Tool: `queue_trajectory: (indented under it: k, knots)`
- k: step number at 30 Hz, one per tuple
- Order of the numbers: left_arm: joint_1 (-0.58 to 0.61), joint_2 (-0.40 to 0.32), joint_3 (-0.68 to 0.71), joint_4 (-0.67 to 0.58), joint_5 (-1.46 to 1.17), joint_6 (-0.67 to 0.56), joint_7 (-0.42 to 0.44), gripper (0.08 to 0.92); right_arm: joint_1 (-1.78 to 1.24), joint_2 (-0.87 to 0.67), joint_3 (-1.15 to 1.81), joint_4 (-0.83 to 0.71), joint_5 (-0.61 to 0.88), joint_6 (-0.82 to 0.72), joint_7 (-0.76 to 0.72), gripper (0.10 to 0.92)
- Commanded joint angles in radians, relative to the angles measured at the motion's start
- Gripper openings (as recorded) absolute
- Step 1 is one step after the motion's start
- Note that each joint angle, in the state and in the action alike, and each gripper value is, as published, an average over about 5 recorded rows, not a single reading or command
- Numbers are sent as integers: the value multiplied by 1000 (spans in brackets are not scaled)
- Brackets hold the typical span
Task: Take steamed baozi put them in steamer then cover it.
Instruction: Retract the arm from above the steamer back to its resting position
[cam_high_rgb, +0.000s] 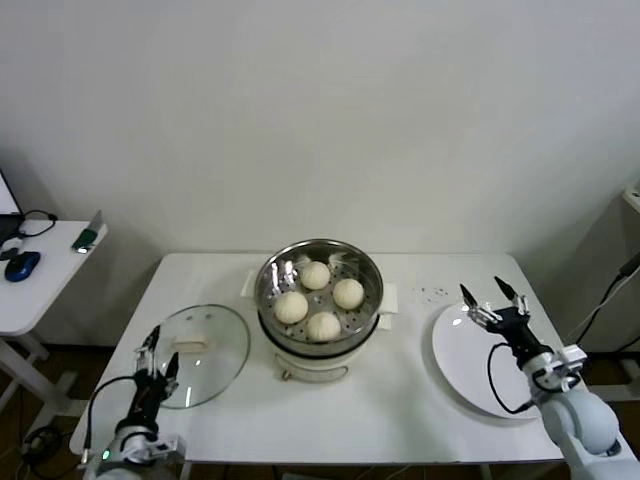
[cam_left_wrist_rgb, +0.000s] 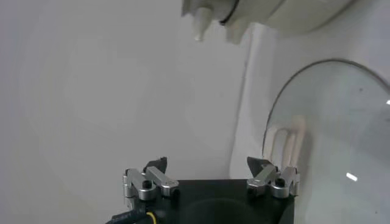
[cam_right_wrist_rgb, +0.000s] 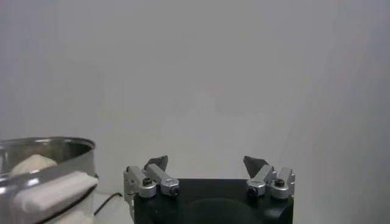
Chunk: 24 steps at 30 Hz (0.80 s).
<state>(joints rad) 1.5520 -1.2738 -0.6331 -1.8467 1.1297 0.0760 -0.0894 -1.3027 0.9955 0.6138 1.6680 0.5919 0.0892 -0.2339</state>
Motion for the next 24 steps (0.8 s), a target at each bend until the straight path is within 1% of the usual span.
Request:
queue_trajectory:
  k: [1, 13, 19, 24]
  knots:
    - [-92, 8, 64, 162, 176, -18, -47, 823, -103, 65, 92, 9, -33, 5, -12, 823]
    - [-178, 1, 87, 268, 234, -27, -84, 823, -104, 92, 88, 5, -75, 6, -7, 823]
    - [-247, 6, 93, 363, 263, -25, -104, 823, -104, 100, 87, 2, -92, 6, -8, 823]
    - [-291, 13, 92, 407, 266, -22, -125, 823, -106, 108, 90, 0, -105, 6, -9, 823]
